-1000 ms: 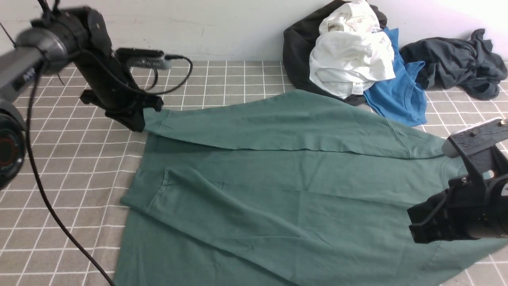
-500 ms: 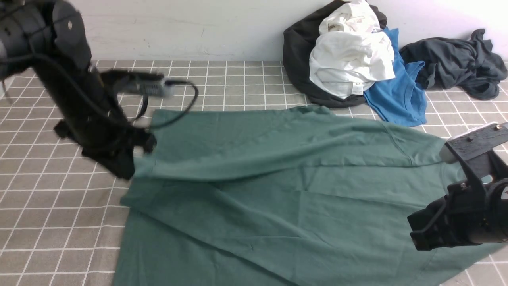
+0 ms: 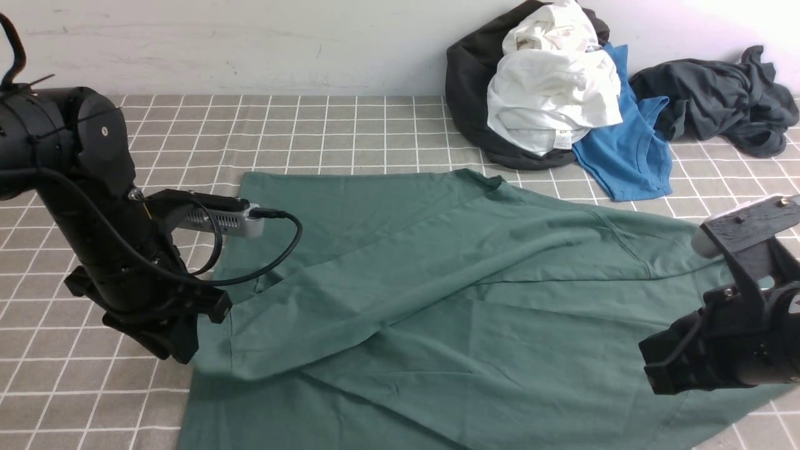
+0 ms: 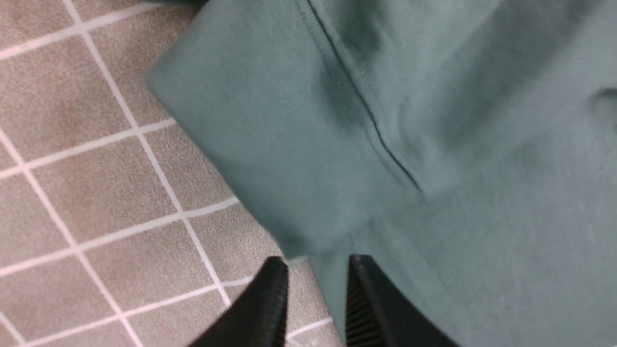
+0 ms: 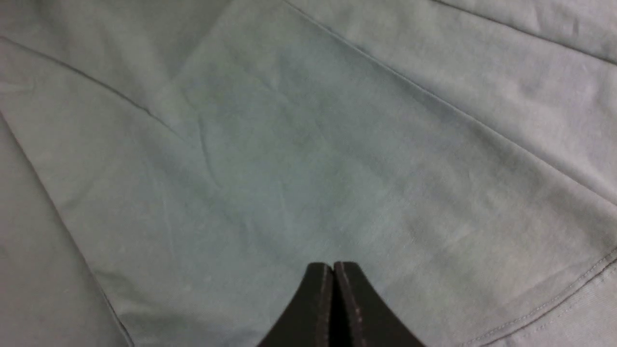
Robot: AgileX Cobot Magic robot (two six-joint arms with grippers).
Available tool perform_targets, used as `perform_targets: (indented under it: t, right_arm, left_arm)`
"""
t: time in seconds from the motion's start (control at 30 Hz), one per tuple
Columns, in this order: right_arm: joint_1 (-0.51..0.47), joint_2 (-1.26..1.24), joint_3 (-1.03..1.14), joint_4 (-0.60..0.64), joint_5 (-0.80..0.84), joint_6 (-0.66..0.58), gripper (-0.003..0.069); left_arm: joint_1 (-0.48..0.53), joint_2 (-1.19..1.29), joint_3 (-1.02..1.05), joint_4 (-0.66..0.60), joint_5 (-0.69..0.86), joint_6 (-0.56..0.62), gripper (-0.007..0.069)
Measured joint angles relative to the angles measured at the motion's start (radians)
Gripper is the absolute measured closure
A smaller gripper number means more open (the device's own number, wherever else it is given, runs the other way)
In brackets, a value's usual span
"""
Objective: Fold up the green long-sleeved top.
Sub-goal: Use the left arm to drag and drop the cuff onto the cuff closest to the left arm
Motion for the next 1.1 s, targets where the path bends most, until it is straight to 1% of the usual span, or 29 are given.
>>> perform_targets:
  t: [0.1, 0.13, 0.2, 0.23, 0.27, 0.3, 0.33, 0.4, 0.5, 0.57, 0.63, 0.67, 0.7, 0.73, 0.8, 0.83, 0.87, 0.97, 1.0, 1.03, 1.1]
  right_arm:
    - [0.000, 0.000, 0.000, 0.000, 0.008, 0.000, 0.0665]
    - [0.000, 0.000, 0.000, 0.000, 0.008, 0.000, 0.0665]
    - [0.000, 0.000, -0.001, 0.000, 0.009, 0.007, 0.0659]
    - [0.000, 0.000, -0.001, -0.001, 0.009, 0.011, 0.0658]
    - [0.000, 0.000, -0.005, -0.009, 0.008, 0.031, 0.0645]
    - [0.000, 0.001, -0.006, -0.012, 0.008, 0.039, 0.0643]
    - [-0.001, 0.010, -0.022, -0.034, 0.018, 0.084, 0.0621]
    - [-0.013, 0.039, -0.064, -0.074, 0.043, 0.142, 0.0586]
    - [-0.043, 0.122, -0.165, -0.146, 0.058, 0.220, 0.0515]
    - [-0.066, 0.211, -0.261, -0.197, 0.057, 0.266, 0.0443]
    - [-0.088, 0.336, -0.380, -0.242, 0.057, 0.307, 0.0346]
    - [-0.093, 0.390, -0.427, -0.262, 0.056, 0.320, 0.0306]
    - [-0.094, 0.390, -0.427, -0.267, 0.055, 0.323, 0.0306]
    - [-0.098, 0.477, -0.501, -0.305, 0.050, 0.346, 0.0251]
    - [-0.099, 0.584, -0.592, -0.357, 0.045, 0.376, 0.0212]
    - [-0.099, 0.584, -0.592, -0.363, 0.043, 0.380, 0.0209]
    - [-0.099, 0.656, -0.665, -0.408, 0.043, 0.413, 0.0199]
    - [-0.099, 0.809, -0.797, -0.518, 0.086, 0.530, 0.0208]
    - [-0.099, 0.851, -0.837, -0.552, 0.131, 0.577, 0.0219]
    - [-0.099, 0.857, -0.843, -0.555, 0.131, 0.584, 0.0221]
    - [-0.100, 0.913, -0.895, -0.565, 0.212, 0.628, 0.0256]
  left_arm:
    - [-0.027, -0.070, 0.035, 0.005, -0.001, -0.008, 0.0342]
    - [-0.030, -0.075, 0.038, 0.005, -0.002, -0.008, 0.0337]
    - [-0.077, -0.153, 0.092, 0.005, -0.006, -0.018, 0.0308]
    - [-0.085, -0.166, 0.101, 0.005, -0.006, -0.019, 0.0306]
    - [-0.126, -0.217, 0.149, 0.005, -0.008, -0.026, 0.0304]
    - [-0.131, -0.229, 0.155, 0.005, -0.008, -0.026, 0.0304]
    - [-0.170, -0.281, 0.203, 0.004, -0.015, -0.028, 0.0304]
    - [-0.213, -0.334, 0.261, 0.003, -0.048, -0.030, 0.0304]
    - [-0.260, -0.430, 0.351, 0.002, -0.164, -0.033, 0.0306]
    - [-0.280, -0.494, 0.423, 0.001, -0.271, -0.033, 0.0319]
    - [-0.287, -0.577, 0.501, 0.001, -0.402, -0.033, 0.0354]
    - [-0.287, -0.601, 0.523, 0.002, -0.434, -0.033, 0.0372]
    - [-0.287, -0.612, 0.528, 0.003, -0.442, -0.033, 0.0376]
    - [-0.287, -0.651, 0.566, 0.004, -0.494, -0.032, 0.0404]
    - [-0.287, -0.678, 0.591, 0.004, -0.525, -0.032, 0.0444]
    - [-0.287, -0.681, 0.593, 0.004, -0.525, -0.032, 0.0444]
    - [-0.287, -0.699, 0.598, 0.004, -0.531, -0.032, 0.0473]
    - [-0.287, -0.713, 0.598, 0.005, -0.533, -0.029, 0.0521]
    - [-0.287, -0.715, 0.598, 0.009, -0.533, -0.025, 0.0531]
    - [-0.287, -0.714, 0.598, 0.010, -0.533, -0.025, 0.0534]
    - [-0.287, -0.715, 0.598, 0.023, -0.533, -0.023, 0.0544]
